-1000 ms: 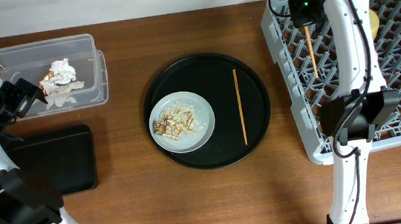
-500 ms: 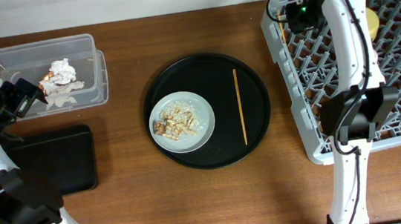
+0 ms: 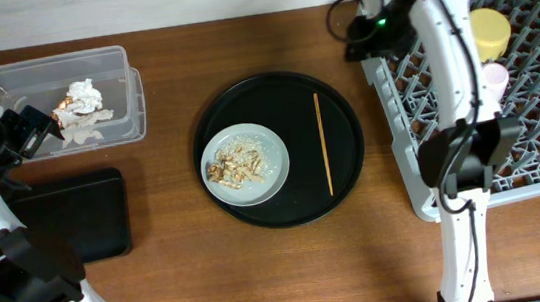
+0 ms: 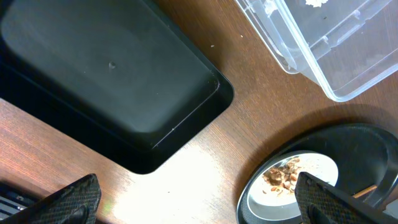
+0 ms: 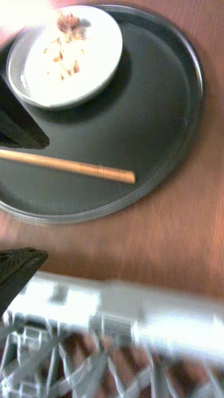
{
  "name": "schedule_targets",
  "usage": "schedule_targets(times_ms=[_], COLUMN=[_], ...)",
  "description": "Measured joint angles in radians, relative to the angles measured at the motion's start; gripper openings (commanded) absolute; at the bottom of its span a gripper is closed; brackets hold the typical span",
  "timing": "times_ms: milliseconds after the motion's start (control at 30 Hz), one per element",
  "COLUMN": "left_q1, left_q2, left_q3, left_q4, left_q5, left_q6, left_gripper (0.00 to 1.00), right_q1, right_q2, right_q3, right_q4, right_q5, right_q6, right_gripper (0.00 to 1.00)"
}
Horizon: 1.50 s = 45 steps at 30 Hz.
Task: Sort waste into correct bins and load items into the dishwasher rack
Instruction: 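Carry the chopstick to the rack and drop it in, then return the right gripper to the second chopstick and grasp it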
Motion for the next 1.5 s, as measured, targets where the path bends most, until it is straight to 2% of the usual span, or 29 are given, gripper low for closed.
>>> schedule_targets(times_ms=[100,233,267,400,467,600,667,900,1033,1133,1367,1500], left_q1=[0.000,0.000,0.000,0.000,0.000,0.000,0.000,0.000,0.000,0.000,0.000,0.000], left_q2=[0.000,0.000,0.000,0.000,0.000,0.000,0.000,0.000,0.000,0.000,0.000,0.000], left_q3=[0.000,0.000,0.000,0.000,0.000,0.000,0.000,0.000,0.000,0.000,0.000,0.000], left_q4=[0.000,0.000,0.000,0.000,0.000,0.000,0.000,0.000,0.000,0.000,0.000,0.000], left_q5=[0.000,0.000,0.000,0.000,0.000,0.000,0.000,0.000,0.000,0.000,0.000,0.000], left_q6=[0.000,0.000,0.000,0.000,0.000,0.000,0.000,0.000,0.000,0.000,0.000,0.000], left_gripper=[0.99,0.99,0.99,0.99,1.00,0.99,0.99,0.99,0.99,0.99,0.99,0.99], right_q1=[0.060,0.141,0.154,0.190,0.201,0.212,0.213,0.217,0.217,0.220,0.233,0.219], right_q2=[0.000,0.000,0.000,0.000,0.002,0.008,0.015,0.015,0.013,0.011,0.008,0.013], right_q3=[0.000,-0.027,-0.045,-0.152,-0.230,-0.402,-0.450,-0.571,-0.581,-0.583,-0.571,-0.412], right_q4=[-0.031,-0.047,-0.046,-0.006,0.044,0.142,0.161,0.251,0.259,0.262,0.234,0.093], right_q5=[0.013,0.092,0.108,0.143,0.154,0.164,0.164,0.164,0.178,0.201,0.227,0.224], right_q6=[0.025,0.089,0.100,0.139,0.151,0.187,0.198,0.235,0.261,0.292,0.323,0.315], right_gripper=[0.67,0.67,0.64,0.41,0.36,0.33,0.32,0.19,0.13,0.04,0.04,0.04])
